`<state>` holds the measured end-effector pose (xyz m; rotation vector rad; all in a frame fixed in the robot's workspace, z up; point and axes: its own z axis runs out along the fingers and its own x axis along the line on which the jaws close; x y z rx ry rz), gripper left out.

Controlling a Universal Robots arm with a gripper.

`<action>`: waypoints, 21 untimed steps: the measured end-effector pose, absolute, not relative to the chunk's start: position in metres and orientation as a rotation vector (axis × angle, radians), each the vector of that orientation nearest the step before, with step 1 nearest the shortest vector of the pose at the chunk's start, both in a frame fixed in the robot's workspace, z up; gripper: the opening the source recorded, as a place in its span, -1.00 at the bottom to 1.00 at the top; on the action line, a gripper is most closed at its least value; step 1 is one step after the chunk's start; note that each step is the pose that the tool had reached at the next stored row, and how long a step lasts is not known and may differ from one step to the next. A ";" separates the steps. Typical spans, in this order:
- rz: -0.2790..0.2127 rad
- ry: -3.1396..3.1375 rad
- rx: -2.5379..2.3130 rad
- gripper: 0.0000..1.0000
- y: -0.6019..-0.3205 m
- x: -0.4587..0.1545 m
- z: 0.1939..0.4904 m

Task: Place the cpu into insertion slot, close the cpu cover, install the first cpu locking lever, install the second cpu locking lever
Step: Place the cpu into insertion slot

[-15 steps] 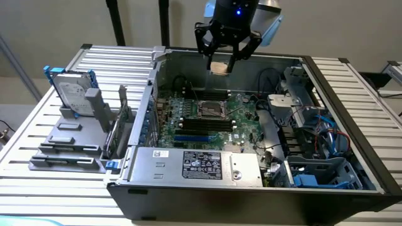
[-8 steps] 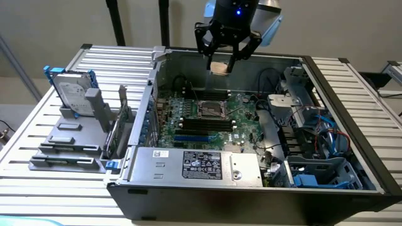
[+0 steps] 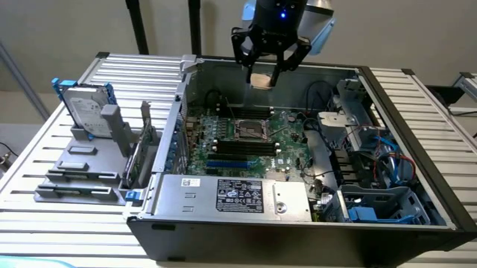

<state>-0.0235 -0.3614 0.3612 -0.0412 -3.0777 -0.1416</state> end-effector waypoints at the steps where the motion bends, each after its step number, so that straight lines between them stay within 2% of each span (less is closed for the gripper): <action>1: -0.143 -3.086 -0.040 0.09 -0.361 -0.024 0.361; 21: -0.149 -3.164 -0.028 0.09 -0.338 -0.038 0.332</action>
